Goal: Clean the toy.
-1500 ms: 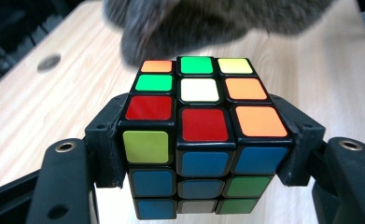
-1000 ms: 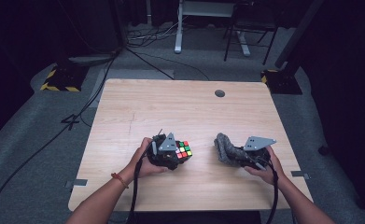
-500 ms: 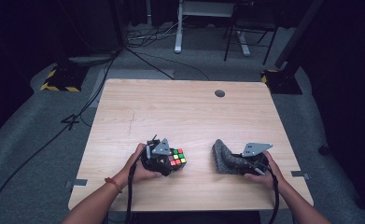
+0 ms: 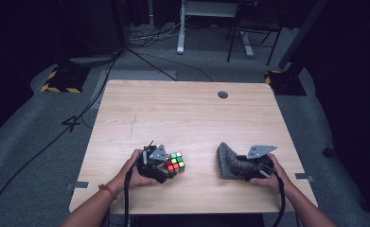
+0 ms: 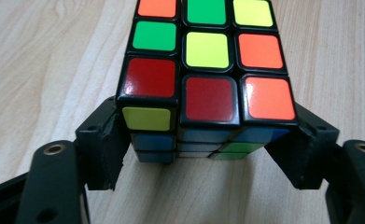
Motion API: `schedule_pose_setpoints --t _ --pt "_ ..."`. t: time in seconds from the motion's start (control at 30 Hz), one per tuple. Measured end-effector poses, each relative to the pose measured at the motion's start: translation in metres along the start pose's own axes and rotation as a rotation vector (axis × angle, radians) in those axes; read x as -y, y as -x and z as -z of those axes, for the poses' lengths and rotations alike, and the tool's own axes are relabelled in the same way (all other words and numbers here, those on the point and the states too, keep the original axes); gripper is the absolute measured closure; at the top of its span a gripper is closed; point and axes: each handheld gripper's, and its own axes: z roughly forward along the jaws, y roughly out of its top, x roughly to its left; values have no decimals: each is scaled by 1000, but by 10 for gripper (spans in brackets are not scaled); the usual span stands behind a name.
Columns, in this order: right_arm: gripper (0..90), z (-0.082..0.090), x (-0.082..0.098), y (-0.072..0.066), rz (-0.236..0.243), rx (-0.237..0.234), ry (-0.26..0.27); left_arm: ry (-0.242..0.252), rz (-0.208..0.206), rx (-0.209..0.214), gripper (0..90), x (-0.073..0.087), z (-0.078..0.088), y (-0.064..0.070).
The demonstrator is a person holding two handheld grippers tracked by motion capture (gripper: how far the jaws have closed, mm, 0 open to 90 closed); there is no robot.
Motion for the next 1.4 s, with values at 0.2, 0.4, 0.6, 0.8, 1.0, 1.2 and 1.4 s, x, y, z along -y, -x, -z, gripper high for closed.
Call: schedule_pose_setpoints --t 0.2,0.4,0.6,0.8,1.0,1.2,1.4 --pt "275 6 -5 -2 16 -3 25 -21 -33 -44 232 0 8 3" --pt "249 16 -9 -5 37 1 47 -31 -44 -108 159 3 20 3" --pt "252 27 -15 -6 58 22 61 -47 -53 -164 164 8 32 6" --pt "256 38 -12 -7 64 48 51 -55 -47 -191 166 14 44 8" --pt "262 54 4 -2 38 93 50 -90 -46 -217 166 23 55 8" --pt "261 72 30 8 -13 153 39 -99 -3 -245 171 37 59 2" --pt "262 85 56 14 -62 195 30 -87 43 -267 176 49 62 -2"
